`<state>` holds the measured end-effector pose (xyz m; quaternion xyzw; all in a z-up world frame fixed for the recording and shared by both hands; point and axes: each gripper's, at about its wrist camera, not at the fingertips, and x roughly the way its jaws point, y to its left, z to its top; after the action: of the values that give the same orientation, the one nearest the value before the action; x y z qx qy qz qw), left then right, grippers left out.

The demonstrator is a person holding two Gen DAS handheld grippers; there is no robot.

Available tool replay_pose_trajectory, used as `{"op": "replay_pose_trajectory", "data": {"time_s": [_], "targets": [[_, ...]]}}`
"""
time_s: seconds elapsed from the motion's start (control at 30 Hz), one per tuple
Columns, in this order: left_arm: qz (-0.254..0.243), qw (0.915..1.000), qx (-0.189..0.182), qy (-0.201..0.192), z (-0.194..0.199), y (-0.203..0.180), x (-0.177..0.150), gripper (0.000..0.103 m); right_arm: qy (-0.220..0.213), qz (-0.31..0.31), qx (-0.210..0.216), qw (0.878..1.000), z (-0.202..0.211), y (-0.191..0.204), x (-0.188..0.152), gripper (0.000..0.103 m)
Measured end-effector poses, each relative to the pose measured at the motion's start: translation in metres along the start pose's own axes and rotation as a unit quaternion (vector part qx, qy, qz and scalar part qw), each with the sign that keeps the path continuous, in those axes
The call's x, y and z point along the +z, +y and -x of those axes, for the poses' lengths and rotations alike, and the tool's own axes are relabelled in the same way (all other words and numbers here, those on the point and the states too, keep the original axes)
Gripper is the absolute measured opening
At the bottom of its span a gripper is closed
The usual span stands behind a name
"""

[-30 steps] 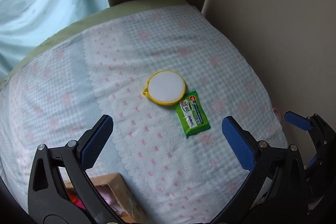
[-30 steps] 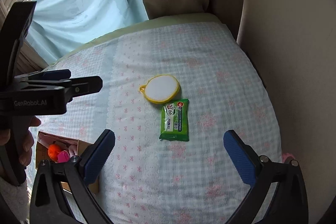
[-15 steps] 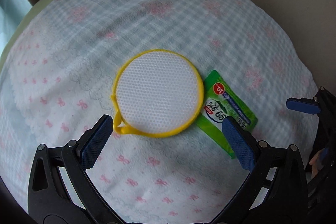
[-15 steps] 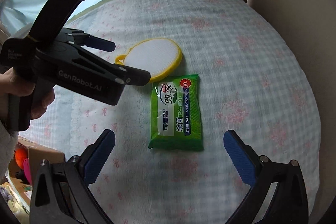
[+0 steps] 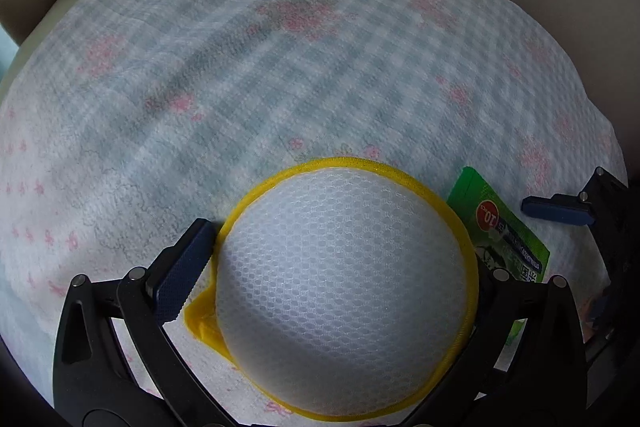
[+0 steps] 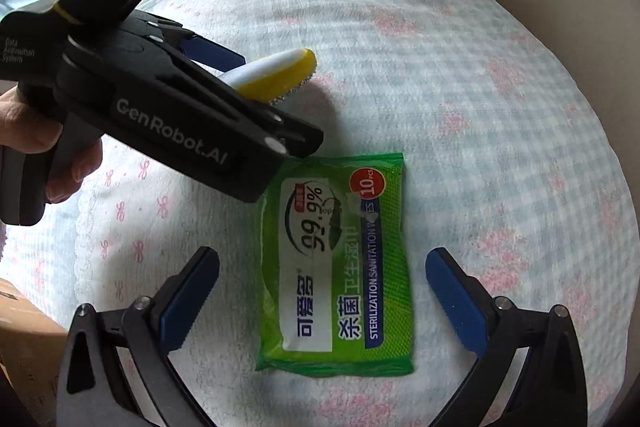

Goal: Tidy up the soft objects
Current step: 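Grasp the yellow-rimmed sponge with the left tool while the right tool grasps the green packet, then carry the sponge and green packet over the box with both tools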

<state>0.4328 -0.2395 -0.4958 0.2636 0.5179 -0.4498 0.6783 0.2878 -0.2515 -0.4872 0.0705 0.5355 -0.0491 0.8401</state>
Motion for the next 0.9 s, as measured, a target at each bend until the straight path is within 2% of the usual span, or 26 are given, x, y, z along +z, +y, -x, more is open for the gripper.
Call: {"op": "replay_pose_trajectory", "data": {"time_s": [0.03,0.1,0.2,0.4,0.5,0.57,0.6,0.67,0.9], "targets": [[-0.002,1.0000,0.003,-0.003,0.001,0.000,0.000,0.103,0.001,0.000,0.000,1.000,-0.001,0.001,0.001,0.102],[-0.009,0.9999,0.012,-0.006,0.003,-0.001,-0.003,0.103,0.004,0.007,-0.009,1.000,-0.003,0.002,0.001,0.089],[-0.005,0.9998,0.017,-0.009,0.003,-0.001,-0.010,0.099,0.002,0.017,-0.021,1.000,-0.007,0.002,0.003,0.075],[-0.016,0.9985,0.047,-0.021,0.018,-0.009,-0.024,0.076,-0.006,0.013,-0.018,1.000,-0.006,-0.005,0.005,0.056],[-0.014,0.9979,0.057,-0.027,0.025,-0.012,-0.022,0.056,-0.009,0.008,-0.015,1.000,-0.003,-0.008,0.006,0.050],[-0.006,0.9971,0.068,-0.032,0.031,-0.012,-0.023,0.038,-0.012,0.003,-0.012,1.000,0.000,-0.011,0.006,0.045],[-0.002,0.9967,0.075,-0.032,0.033,-0.009,-0.024,0.035,-0.014,0.001,-0.010,1.000,0.003,-0.013,0.005,0.042],[0.007,0.9959,0.083,-0.035,0.035,-0.010,-0.027,0.020,-0.016,-0.002,-0.008,1.000,0.007,-0.011,0.004,0.039],[0.023,0.9945,0.093,-0.041,0.046,-0.013,-0.031,0.018,-0.028,-0.006,-0.009,1.000,0.020,-0.014,0.000,0.036]]}}
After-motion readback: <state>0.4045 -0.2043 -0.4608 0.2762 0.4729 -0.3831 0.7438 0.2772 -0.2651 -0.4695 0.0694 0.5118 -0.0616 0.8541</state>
